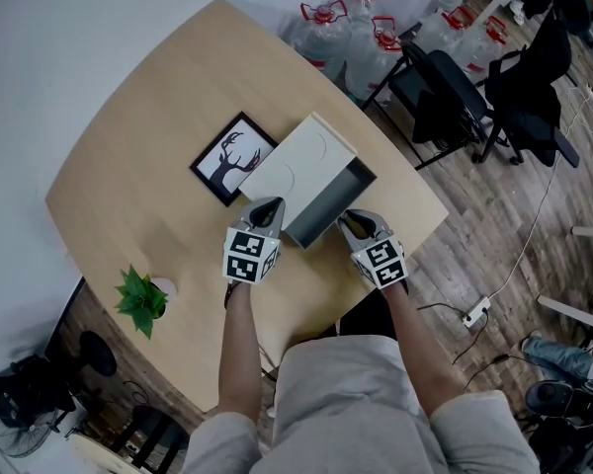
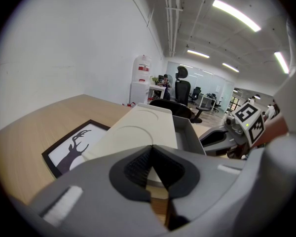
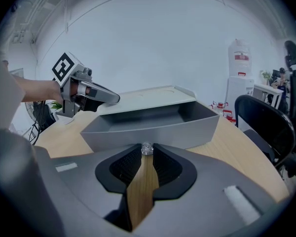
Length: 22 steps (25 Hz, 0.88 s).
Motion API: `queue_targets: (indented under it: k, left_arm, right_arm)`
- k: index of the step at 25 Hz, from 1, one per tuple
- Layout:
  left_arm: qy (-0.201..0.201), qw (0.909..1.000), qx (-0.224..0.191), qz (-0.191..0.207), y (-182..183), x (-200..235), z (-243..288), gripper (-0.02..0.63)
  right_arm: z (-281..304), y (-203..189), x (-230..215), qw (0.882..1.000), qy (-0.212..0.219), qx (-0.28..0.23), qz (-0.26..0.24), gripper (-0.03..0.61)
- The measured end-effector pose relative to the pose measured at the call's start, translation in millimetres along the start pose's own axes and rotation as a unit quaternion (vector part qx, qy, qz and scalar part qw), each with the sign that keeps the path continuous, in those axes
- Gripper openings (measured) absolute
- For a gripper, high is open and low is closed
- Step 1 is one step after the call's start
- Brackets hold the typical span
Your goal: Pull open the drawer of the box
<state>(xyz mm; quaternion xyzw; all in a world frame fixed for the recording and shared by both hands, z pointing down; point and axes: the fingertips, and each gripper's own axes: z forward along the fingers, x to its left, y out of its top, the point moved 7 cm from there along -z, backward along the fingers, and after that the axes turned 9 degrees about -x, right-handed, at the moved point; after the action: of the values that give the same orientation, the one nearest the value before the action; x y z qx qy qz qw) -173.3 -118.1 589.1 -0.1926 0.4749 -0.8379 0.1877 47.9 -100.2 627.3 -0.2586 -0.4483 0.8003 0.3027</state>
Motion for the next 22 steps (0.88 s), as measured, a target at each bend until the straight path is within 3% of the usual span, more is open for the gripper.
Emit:
queue_targets:
  k: [22]
  left_arm:
    - [0.004, 0.9999, 0.009, 0.004, 0.8, -0.3, 0.2, 0.052]
  right_arm:
    - [-23.3, -11.7, -6.1, 1.000, 0.002, -0.001, -0.009, 0.072]
